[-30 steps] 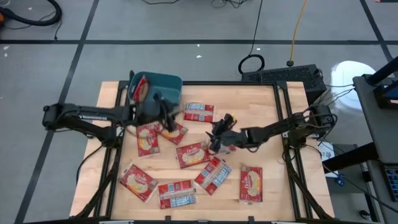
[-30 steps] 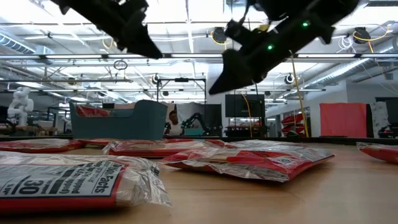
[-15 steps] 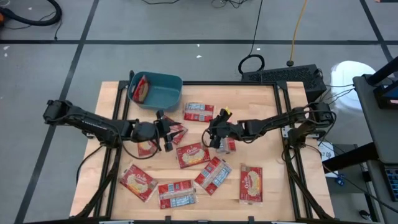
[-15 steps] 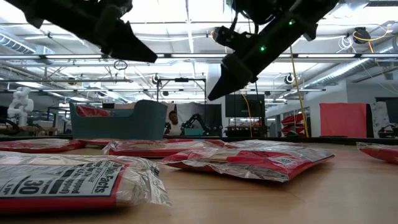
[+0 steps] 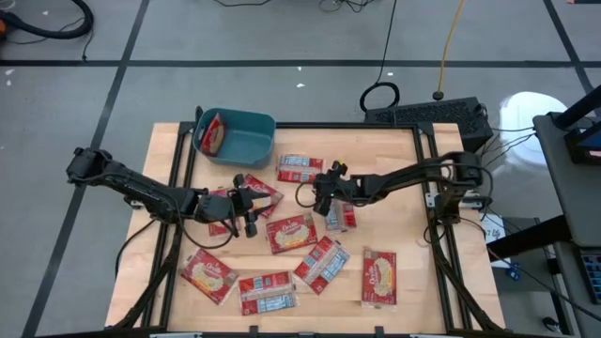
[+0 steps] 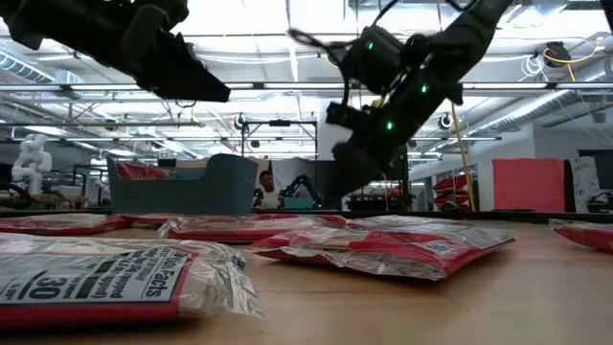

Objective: Sort popcorn bags into baskets
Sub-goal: Put the red popcorn bag into the blue bin

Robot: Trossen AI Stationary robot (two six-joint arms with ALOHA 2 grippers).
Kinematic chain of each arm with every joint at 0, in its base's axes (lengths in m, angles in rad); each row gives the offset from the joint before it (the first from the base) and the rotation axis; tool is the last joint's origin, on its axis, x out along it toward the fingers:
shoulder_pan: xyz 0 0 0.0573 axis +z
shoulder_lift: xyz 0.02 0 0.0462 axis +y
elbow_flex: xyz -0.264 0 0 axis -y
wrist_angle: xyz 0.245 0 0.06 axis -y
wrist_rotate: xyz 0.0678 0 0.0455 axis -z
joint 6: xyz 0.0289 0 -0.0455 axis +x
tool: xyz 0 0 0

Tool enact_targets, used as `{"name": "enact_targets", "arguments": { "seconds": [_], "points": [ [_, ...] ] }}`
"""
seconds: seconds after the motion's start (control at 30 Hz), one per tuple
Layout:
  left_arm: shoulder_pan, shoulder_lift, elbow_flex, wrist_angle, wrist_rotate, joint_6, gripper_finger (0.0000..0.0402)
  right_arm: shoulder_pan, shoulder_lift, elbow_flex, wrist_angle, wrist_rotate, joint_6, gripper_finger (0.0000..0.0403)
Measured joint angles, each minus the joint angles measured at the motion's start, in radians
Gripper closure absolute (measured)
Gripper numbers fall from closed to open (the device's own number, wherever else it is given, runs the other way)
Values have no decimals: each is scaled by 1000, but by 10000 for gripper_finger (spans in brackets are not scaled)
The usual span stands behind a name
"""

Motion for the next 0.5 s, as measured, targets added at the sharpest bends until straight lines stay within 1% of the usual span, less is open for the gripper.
{"name": "enact_targets", "arguments": {
  "seconds": [0.17, 0.5],
  "points": [
    [0, 0, 0, -10, -2, 0, 243, -1, 35, 0, 1, 5, 64, 179],
    [0, 0, 0, -13, -2, 7, 243, -29, 96, 1, 29, 0, 22, 182]
  ]
}}
